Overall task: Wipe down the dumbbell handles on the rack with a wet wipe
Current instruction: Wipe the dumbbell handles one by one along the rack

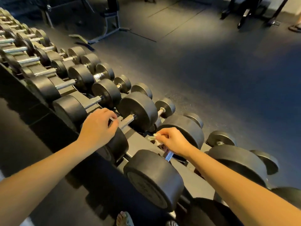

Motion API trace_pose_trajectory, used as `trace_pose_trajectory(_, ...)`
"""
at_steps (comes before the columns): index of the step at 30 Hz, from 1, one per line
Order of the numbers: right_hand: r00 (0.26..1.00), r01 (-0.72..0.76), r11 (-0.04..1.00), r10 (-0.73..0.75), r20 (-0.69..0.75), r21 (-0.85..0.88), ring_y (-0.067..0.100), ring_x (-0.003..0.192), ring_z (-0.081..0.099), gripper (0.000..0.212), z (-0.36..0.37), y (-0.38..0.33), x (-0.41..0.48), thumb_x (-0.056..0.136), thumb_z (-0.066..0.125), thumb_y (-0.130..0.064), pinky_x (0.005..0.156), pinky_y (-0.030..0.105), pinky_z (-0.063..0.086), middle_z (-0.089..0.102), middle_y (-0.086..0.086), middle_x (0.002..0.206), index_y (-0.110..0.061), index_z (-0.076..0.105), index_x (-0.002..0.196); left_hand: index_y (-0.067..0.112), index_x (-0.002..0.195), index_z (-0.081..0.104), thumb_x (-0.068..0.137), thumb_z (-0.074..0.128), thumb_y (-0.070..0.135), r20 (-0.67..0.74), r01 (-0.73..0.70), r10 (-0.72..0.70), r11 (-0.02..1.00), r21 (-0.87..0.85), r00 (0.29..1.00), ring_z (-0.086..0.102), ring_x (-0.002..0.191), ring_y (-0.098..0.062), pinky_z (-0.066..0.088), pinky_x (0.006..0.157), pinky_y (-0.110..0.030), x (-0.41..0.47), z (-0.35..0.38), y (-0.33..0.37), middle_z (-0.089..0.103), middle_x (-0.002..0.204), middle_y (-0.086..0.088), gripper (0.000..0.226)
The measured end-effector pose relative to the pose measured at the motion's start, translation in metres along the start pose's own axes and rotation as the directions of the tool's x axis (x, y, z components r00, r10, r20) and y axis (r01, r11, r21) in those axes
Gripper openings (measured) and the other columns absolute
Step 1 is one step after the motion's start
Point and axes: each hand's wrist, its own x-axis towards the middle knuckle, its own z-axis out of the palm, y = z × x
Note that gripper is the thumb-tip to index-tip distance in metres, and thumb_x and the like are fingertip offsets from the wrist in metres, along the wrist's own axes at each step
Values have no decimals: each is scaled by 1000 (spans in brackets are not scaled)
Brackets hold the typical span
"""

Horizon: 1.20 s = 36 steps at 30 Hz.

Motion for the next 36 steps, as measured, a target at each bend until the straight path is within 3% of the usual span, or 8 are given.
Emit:
trace_pose_trajectory(5,996,-86,993,87,-1,76,24,72,72,20,22,-18,39,105,54,-28,68,44,64,72,10,91,-20,68,118,17,116,73,102,57,41,-24,243,-247,965,-101,969,55,102,-12,44,88,-34,15,1,-28,68,113,2,32)
trace_pose_trajectory(9,996,-53,998,52,-68,-14,14,74,70,15,39,-27,61,102,58,-34,67,29,61,71,-1,88,-27,62,115,23,114,70,105,48,43,108,487,-478,818,-307,872,57,103,-16,39,84,-33,23,14,-35,65,106,7,31)
trace_pose_trajectory(17,948,176,984,-180,261,38,4,72,60,15,81,-72,124,101,62,-24,71,25,49,65,-11,79,-19,75,107,24,117,72,106,44,22,-10,499,-526,813,-300,851,51,113,-5,35,94,-27,17,23,-37,63,116,14,29)
trace_pose_trajectory(21,871,404,892,-308,383,-202,15,72,55,21,99,-78,137,97,62,-22,68,35,44,56,-7,72,-32,59,80,26,116,70,105,46,20,-7,514,-536,813,-274,844,49,111,-1,33,88,-15,16,25,-38,63,115,15,28)
trace_pose_trajectory(23,840,510,747,-324,436,-426,27,90,64,7,95,-82,146,95,66,-25,81,45,51,66,3,94,-23,60,98,28,118,69,105,46,22,11,524,-542,806,-277,840,49,111,1,31,87,-10,15,24,-38,63,116,16,27)
trace_pose_trajectory(25,857,508,629,-295,424,-589,31,99,66,26,88,-86,162,91,71,-20,85,44,54,68,9,109,-16,60,114,30,118,68,105,46,24,36,540,-555,790,-292,831,50,113,1,34,89,-12,16,23,-38,62,115,19,27)
trace_pose_trajectory(28,912,401,606,-191,363,-687,31,101,67,38,81,-88,179,88,77,-19,79,37,51,67,12,112,-10,60,121,30,119,68,105,46,24,45,539,-554,784,-307,831,51,114,1,36,92,-15,15,21,-36,60,114,23,27)
trace_pose_trajectory(36,662,555,795,-244,709,-245,18,79,57,9,85,-102,182,99,58,-24,73,35,47,60,0,83,-21,58,91,30,118,69,105,47,19,50,525,-536,797,-300,843,54,116,-2,43,99,-28,15,19,-38,62,114,22,28)
